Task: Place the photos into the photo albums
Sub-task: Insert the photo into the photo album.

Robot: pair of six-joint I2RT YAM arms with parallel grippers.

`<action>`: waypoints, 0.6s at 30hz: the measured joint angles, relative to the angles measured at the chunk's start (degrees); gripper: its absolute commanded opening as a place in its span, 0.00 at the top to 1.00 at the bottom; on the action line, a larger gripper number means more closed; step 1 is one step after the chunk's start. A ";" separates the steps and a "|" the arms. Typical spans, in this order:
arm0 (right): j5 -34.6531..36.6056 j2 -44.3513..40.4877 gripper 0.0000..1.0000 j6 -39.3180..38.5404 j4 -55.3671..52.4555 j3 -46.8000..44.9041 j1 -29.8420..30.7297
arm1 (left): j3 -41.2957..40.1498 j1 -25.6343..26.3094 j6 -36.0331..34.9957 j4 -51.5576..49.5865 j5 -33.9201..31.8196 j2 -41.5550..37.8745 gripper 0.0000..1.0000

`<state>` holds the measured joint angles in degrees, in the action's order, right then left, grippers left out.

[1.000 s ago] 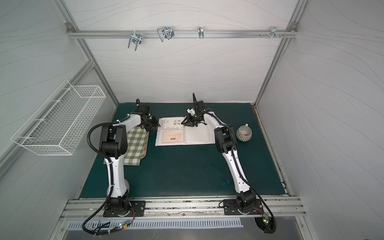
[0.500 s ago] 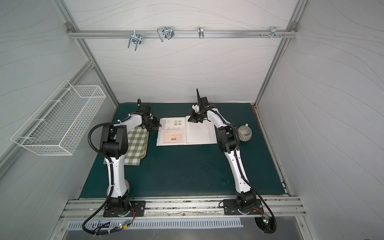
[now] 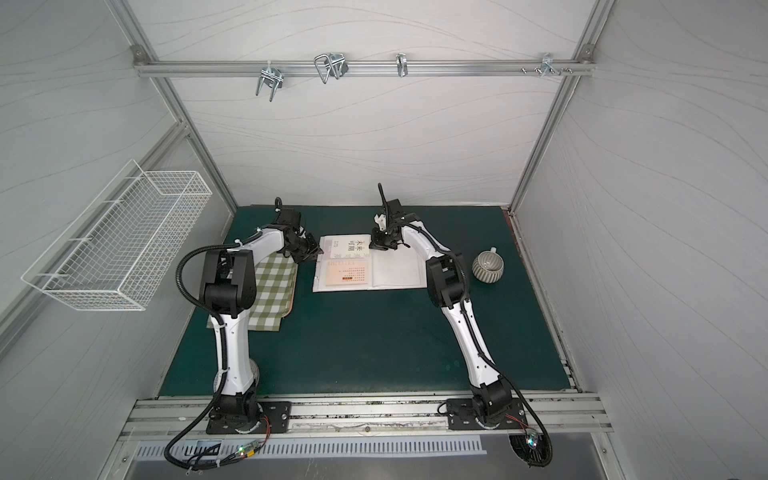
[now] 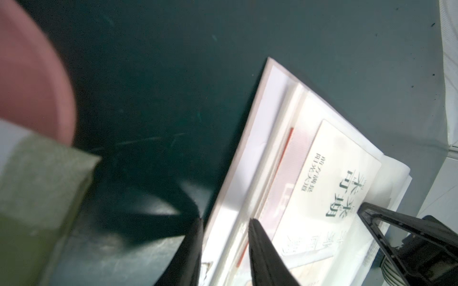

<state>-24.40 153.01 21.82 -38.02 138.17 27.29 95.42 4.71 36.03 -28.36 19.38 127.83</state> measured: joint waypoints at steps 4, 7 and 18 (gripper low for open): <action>0.63 0.31 0.98 0.00 0.02 0.66 0.46 | 0.00 0.00 0.11 0.02 0.00 0.02 0.65; -0.09 0.48 0.98 0.04 0.22 0.68 0.55 | 0.00 0.00 0.20 0.07 0.04 0.02 0.65; -1.05 -1.97 0.93 0.63 -0.33 -1.66 -0.46 | -0.28 -0.04 0.17 0.17 0.07 -0.39 0.65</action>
<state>-25.45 151.04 22.46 -38.35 136.51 26.83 95.13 4.67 36.21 -28.18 19.44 127.44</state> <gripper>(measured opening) 0.062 0.350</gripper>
